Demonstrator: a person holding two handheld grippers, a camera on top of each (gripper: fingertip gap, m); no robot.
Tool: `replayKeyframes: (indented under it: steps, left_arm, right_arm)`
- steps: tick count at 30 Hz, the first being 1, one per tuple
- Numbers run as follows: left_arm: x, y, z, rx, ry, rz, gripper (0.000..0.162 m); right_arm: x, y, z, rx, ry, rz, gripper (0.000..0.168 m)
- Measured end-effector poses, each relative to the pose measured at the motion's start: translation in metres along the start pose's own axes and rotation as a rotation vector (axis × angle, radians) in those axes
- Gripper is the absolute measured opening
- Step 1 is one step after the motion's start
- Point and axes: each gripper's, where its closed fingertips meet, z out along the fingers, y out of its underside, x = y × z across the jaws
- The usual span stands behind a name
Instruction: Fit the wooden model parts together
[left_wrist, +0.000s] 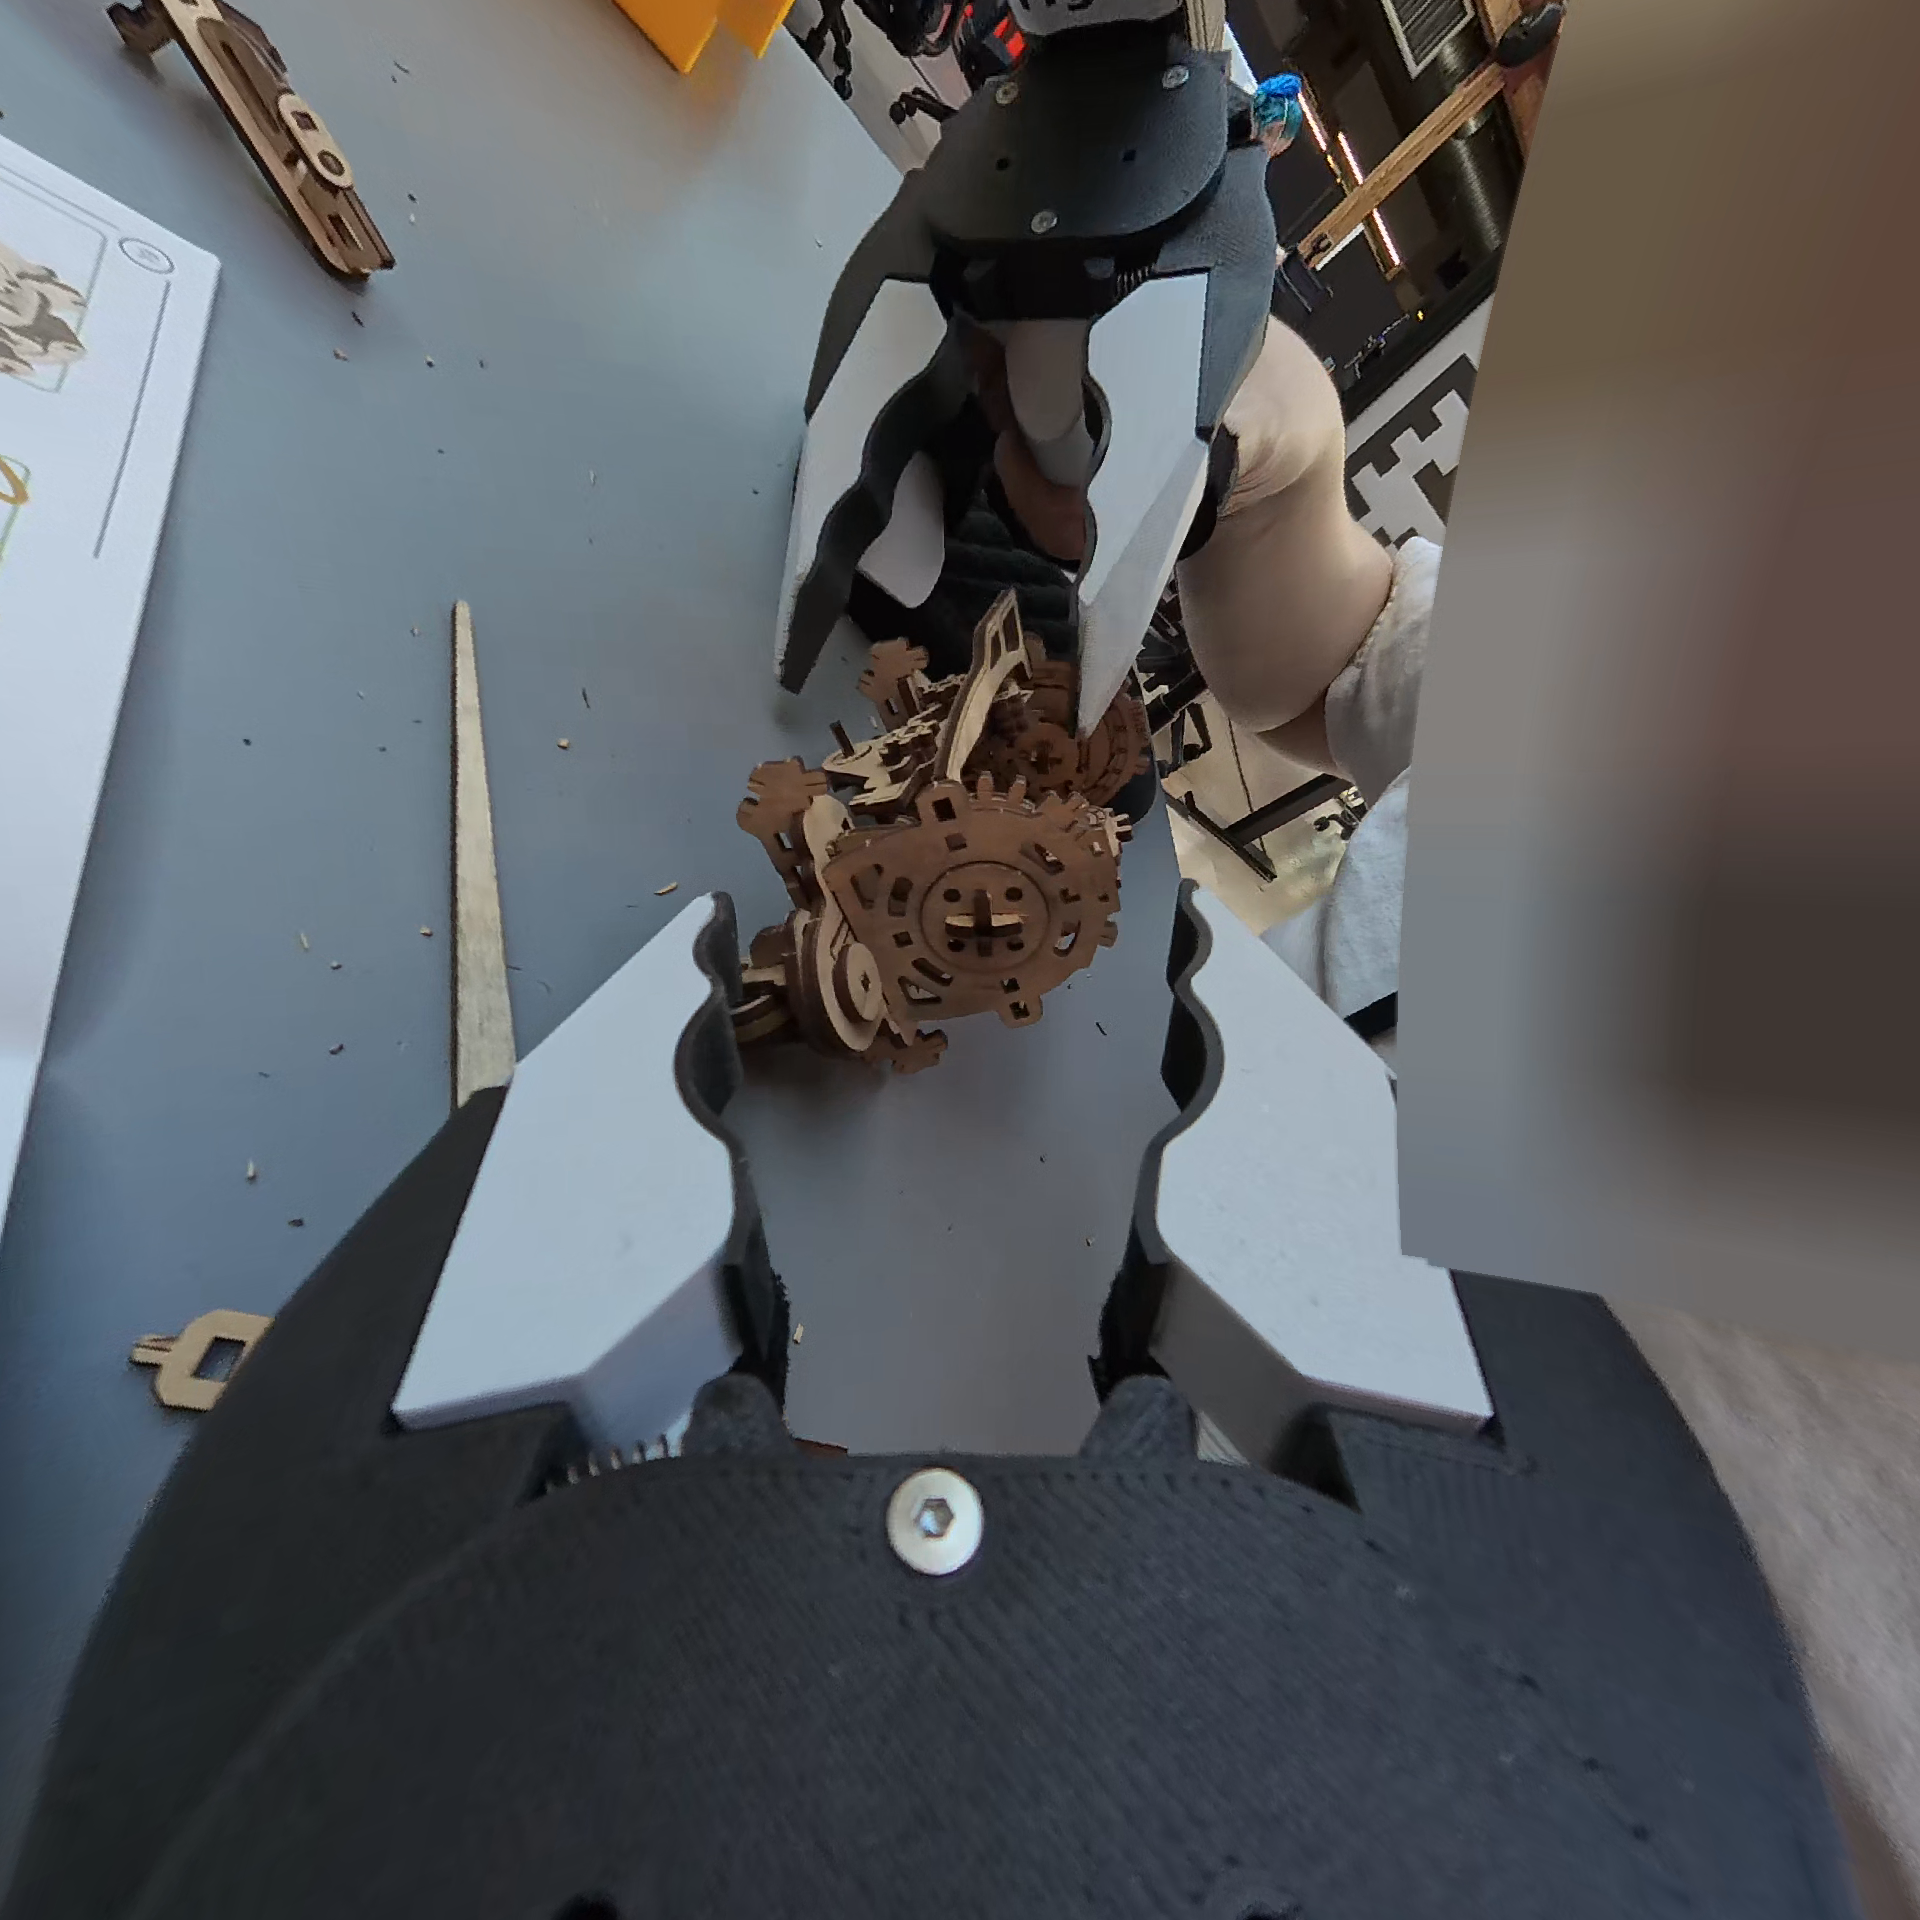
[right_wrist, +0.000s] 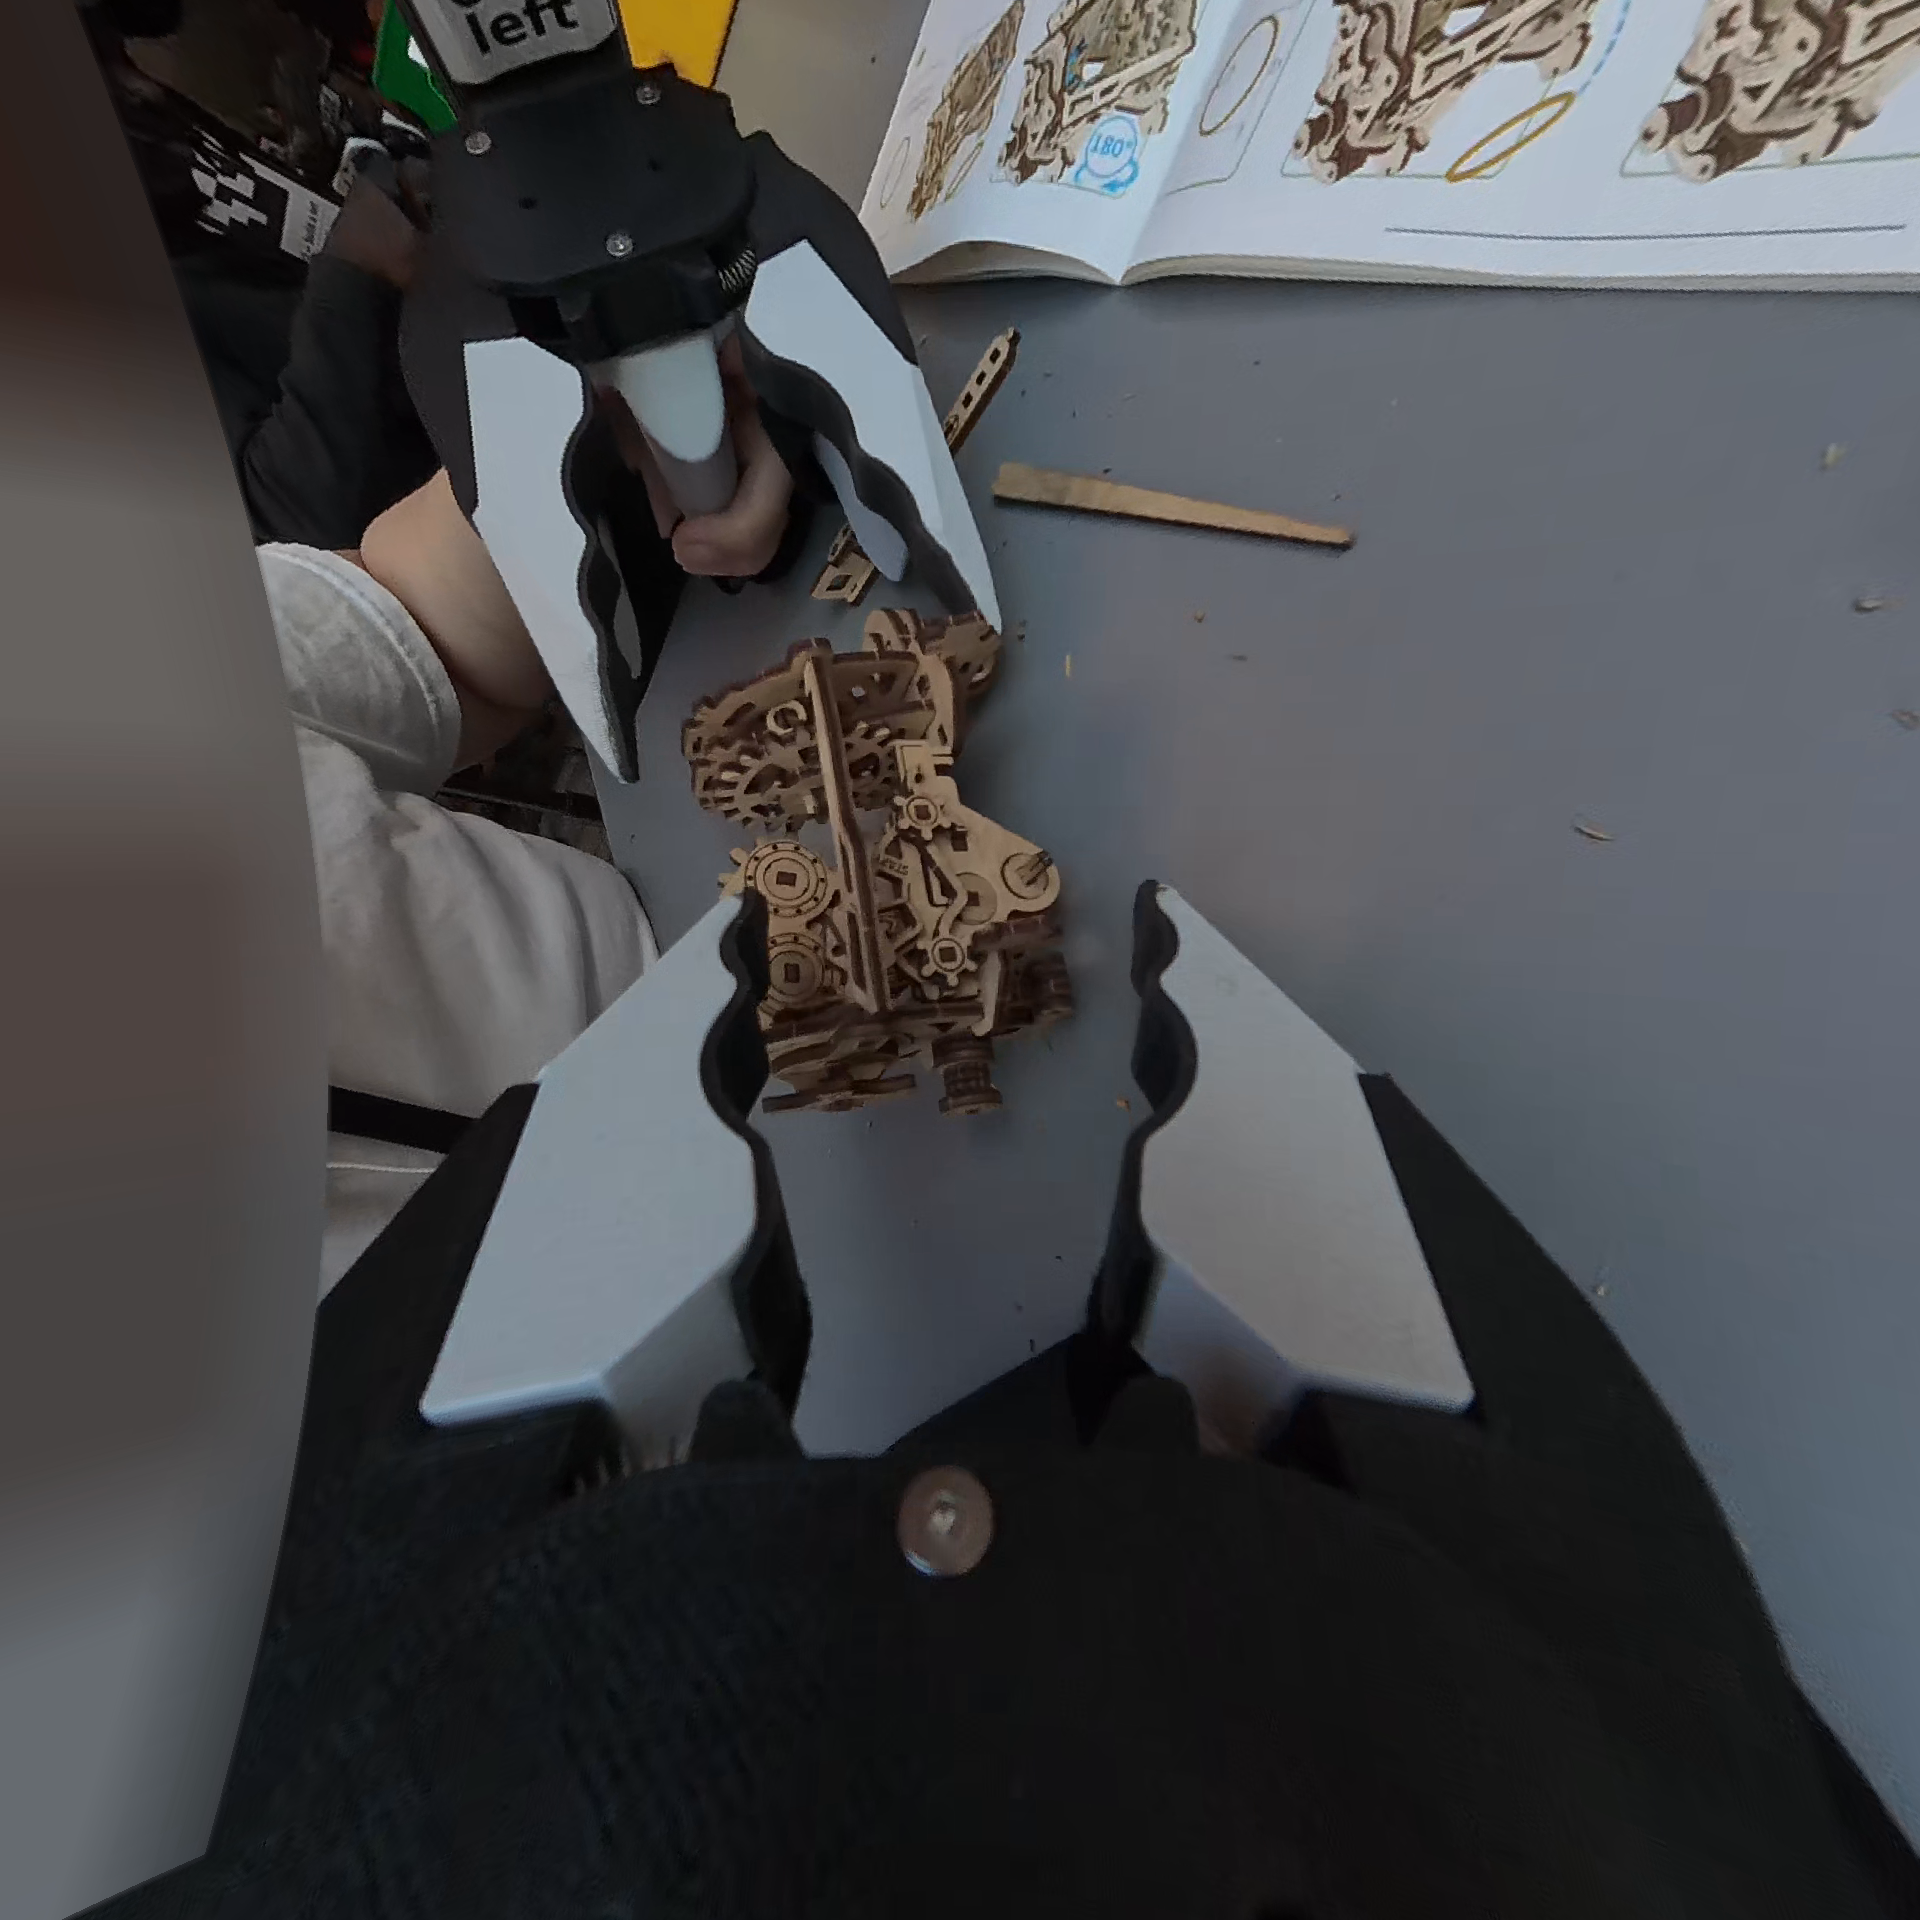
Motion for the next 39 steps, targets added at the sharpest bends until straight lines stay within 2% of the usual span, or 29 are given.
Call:
replayKeyframes:
  steps: [8, 11, 17, 21, 29, 39]
  left_arm:
    - [-0.001, 0.000, 0.002, 0.003, -0.007, -0.058, 0.077]
    - [-0.002, 0.001, 0.003, 0.006, -0.007, -0.075, 0.073]
    - [0.000, 0.004, 0.003, 0.000, 0.009, -0.077, 0.071]
    - [0.005, 0.007, 0.006, -0.005, 0.006, -0.048, 0.075]
    - [0.010, 0.011, 0.007, 0.015, -0.059, 0.015, 0.073]
    - [0.025, 0.017, 0.004, 0.063, -0.036, -0.052, 0.077]
  right_arm:
    - [-0.004, 0.009, 0.015, -0.181, -0.074, 0.035, 0.065]
    - [-0.005, 0.012, 0.017, -0.214, -0.093, 0.048, 0.051]
    - [-0.006, 0.012, 0.017, -0.171, -0.096, 0.046, 0.051]
    - [-0.010, 0.012, 0.015, -0.119, -0.051, -0.022, 0.050]
    - [-0.019, 0.010, 0.014, -0.008, 0.035, -0.150, 0.050]
    - [-0.027, 0.016, 0.017, -0.021, 0.079, -0.218, 0.050]
